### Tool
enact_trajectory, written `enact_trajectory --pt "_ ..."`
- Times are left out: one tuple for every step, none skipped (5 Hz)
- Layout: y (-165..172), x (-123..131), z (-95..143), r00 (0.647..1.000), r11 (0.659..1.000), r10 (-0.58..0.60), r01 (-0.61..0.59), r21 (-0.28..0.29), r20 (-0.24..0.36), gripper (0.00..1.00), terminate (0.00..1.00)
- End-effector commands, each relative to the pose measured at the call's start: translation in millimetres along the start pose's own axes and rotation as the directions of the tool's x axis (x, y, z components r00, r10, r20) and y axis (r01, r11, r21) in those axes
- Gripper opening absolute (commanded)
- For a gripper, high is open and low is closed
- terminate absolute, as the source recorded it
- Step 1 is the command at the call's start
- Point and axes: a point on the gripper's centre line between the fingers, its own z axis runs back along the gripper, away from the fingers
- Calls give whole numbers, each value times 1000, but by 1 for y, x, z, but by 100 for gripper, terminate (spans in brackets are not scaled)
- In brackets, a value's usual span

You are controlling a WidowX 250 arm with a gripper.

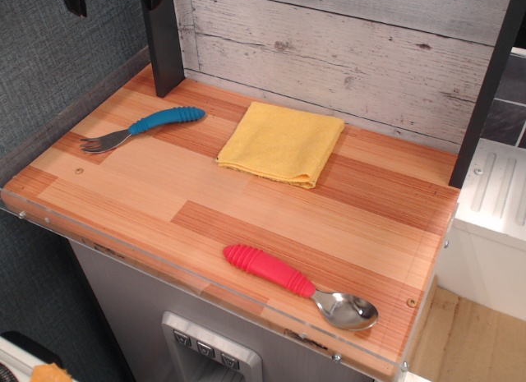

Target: Place the cloth directly behind the red spoon.

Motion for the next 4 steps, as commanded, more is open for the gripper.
enact_trajectory --pt "0 0 0 1000 1000 0 0 0 0 100 0" --pt "-27 7 -17 993 993 -121 121 0 -2 100 0" --pt "-66 11 -37 960 956 -276 279 -94 38 100 0" --pt "-103 3 -64 932 927 -352 360 -104 82 100 0"
